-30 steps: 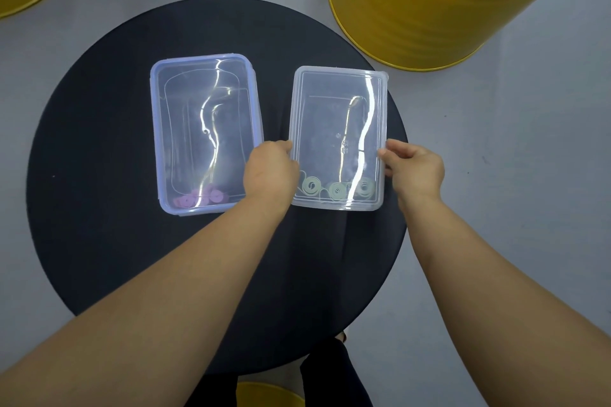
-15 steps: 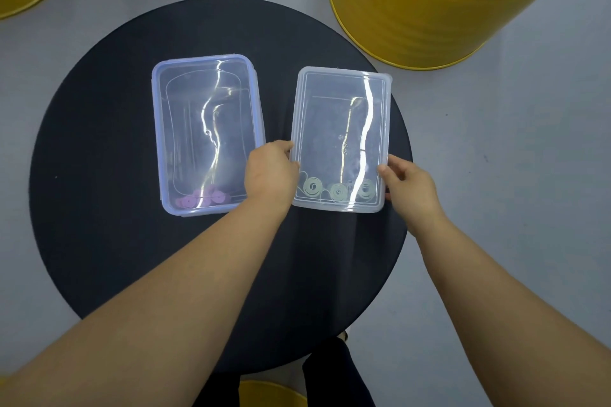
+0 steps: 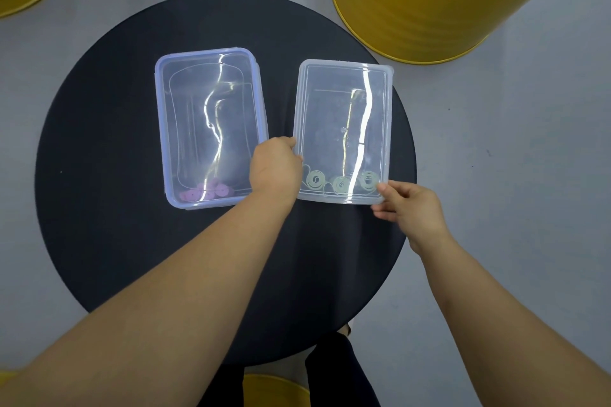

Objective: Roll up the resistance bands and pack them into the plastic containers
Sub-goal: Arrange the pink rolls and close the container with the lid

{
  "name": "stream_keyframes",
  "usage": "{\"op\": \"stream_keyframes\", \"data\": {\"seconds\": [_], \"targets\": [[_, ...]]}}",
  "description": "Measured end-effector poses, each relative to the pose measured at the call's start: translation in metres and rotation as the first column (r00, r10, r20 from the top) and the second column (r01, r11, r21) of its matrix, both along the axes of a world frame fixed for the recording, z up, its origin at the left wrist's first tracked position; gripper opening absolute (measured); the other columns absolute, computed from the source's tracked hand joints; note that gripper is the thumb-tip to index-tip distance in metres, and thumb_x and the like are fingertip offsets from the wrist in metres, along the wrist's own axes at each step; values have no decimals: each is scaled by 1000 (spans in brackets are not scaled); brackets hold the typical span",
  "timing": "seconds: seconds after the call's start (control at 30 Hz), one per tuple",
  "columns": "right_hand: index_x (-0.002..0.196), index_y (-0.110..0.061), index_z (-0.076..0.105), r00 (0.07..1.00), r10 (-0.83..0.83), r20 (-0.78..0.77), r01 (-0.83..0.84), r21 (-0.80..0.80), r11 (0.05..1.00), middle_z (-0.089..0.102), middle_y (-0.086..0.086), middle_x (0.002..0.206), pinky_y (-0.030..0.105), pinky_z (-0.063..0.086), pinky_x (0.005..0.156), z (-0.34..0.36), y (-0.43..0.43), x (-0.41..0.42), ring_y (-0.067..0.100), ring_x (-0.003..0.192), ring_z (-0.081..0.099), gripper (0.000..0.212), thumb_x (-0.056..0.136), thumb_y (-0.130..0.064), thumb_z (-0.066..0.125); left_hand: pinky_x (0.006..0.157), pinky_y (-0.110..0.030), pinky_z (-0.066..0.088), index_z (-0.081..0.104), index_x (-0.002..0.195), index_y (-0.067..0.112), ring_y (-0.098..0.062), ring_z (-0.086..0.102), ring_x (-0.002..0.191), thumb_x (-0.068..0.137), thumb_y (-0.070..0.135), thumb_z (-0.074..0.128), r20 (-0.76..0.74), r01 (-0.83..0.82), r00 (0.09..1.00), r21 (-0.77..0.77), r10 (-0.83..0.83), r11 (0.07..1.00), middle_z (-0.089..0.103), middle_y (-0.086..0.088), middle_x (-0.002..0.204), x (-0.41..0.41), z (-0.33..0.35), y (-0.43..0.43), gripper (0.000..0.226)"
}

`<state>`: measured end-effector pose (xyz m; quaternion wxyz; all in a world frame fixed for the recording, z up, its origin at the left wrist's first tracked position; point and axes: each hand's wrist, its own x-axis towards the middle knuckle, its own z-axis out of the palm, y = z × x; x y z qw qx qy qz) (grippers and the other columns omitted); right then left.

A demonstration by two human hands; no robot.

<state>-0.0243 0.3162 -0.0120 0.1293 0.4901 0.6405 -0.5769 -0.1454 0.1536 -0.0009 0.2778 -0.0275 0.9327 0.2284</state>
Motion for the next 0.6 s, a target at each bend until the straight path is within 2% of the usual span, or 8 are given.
{"op": "stream_keyframes", "data": {"seconds": [0.07,0.2,0.27,0.33,0.5,0.6], "targets": [[119,-3,60,1000,15,5,-16,6,1000,66,9,86,28,58,72,1,0,-1,19,71,64,33,90,-19,61,45,-22,25,32,56,16,-11,27,49,89,2,50,-5,-3,1000,3,3,1000,33,2,57,1,0,0,41],[119,-3,61,999,32,5,-32,7,999,66,7,87,29,57,75,1,-1,-1,20,75,64,29,92,-14,59,43,-19,25,33,55,15,-11,28,48,88,2,51,-13,-26,1000,15,26,1000,34,1,56,1,-2,-1,40],[117,-4,62,1000,24,-4,-24,10,1000,65,5,85,25,58,72,1,-2,0,19,75,62,26,92,-11,58,43,-18,25,34,55,15,-11,29,48,88,1,51,-12,-29,1000,15,29,999,35,1,57,2,-1,-1,40],[114,-5,64,1000,6,-8,-6,24,1000,65,3,81,25,57,70,0,-3,0,18,74,61,23,91,-10,59,44,-20,26,34,55,16,-11,30,48,87,1,52,-9,-26,1000,8,26,1000,36,1,57,2,0,-1,40],[108,-8,65,998,44,33,-46,60,997,64,3,83,28,54,72,0,0,-2,17,75,61,21,89,-15,64,60,-26,36,44,61,12,-18,43,60,88,1,53,10,-47,999,7,47,999,45,-2,63,0,-1,0,31],[106,-13,62,988,131,81,-136,63,989,61,0,83,32,54,76,3,6,-10,16,77,59,19,88,-14,65,54,-23,35,43,60,11,-18,42,59,87,0,54,8,-58,998,4,58,998,44,-3,63,0,-1,0,31]]}}
